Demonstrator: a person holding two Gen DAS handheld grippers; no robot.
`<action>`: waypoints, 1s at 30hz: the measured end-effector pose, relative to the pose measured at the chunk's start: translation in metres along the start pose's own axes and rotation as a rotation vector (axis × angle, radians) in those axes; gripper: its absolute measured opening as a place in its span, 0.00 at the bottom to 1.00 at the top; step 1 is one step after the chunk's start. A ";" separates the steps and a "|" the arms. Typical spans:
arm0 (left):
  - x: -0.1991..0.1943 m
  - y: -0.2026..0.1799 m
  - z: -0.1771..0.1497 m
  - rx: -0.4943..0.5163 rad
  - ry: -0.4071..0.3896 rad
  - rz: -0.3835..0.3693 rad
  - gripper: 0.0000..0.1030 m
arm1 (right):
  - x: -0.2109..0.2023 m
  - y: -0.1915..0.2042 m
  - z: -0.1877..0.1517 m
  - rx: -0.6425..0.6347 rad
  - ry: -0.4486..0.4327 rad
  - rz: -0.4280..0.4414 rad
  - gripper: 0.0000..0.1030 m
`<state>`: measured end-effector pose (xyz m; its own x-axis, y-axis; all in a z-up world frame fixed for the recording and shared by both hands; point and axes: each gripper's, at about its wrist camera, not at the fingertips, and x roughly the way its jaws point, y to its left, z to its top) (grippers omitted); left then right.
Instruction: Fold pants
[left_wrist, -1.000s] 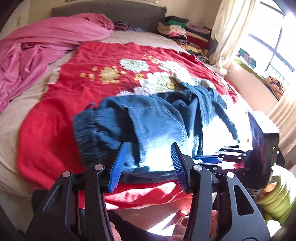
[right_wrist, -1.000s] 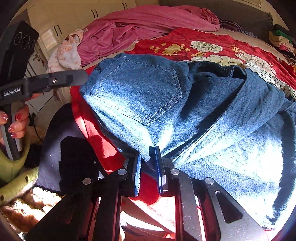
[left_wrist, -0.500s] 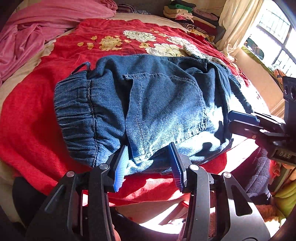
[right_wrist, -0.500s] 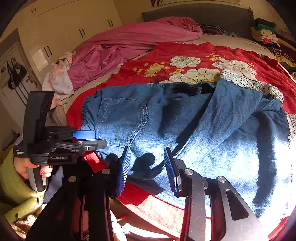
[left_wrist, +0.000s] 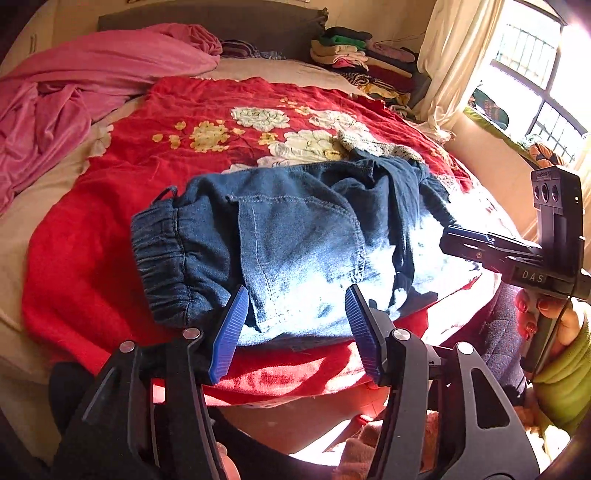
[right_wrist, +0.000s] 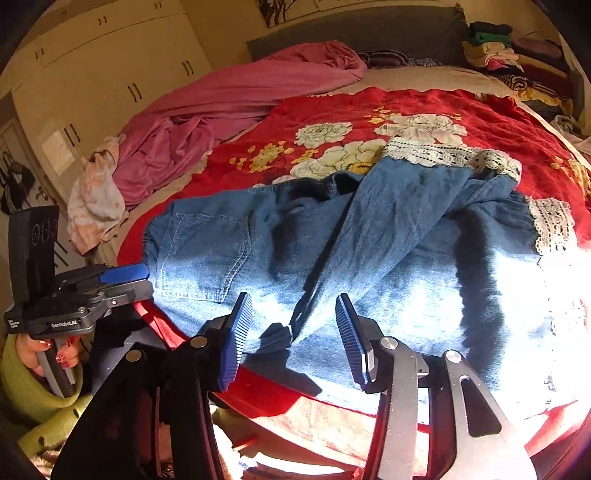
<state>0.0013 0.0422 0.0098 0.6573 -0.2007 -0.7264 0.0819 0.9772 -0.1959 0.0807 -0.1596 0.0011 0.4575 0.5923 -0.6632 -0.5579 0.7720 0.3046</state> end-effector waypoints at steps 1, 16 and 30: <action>-0.005 -0.004 0.004 0.002 -0.013 -0.010 0.49 | -0.005 -0.006 0.002 0.012 -0.015 -0.019 0.46; 0.057 -0.074 0.038 0.060 0.084 -0.197 0.55 | -0.036 -0.072 -0.003 0.169 -0.090 -0.221 0.77; 0.139 -0.093 0.062 -0.026 0.118 -0.250 0.37 | 0.000 -0.079 0.066 0.060 -0.027 -0.234 0.81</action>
<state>0.1314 -0.0720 -0.0327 0.5268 -0.4433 -0.7252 0.2103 0.8947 -0.3941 0.1703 -0.2048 0.0219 0.5881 0.4013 -0.7022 -0.3931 0.9006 0.1854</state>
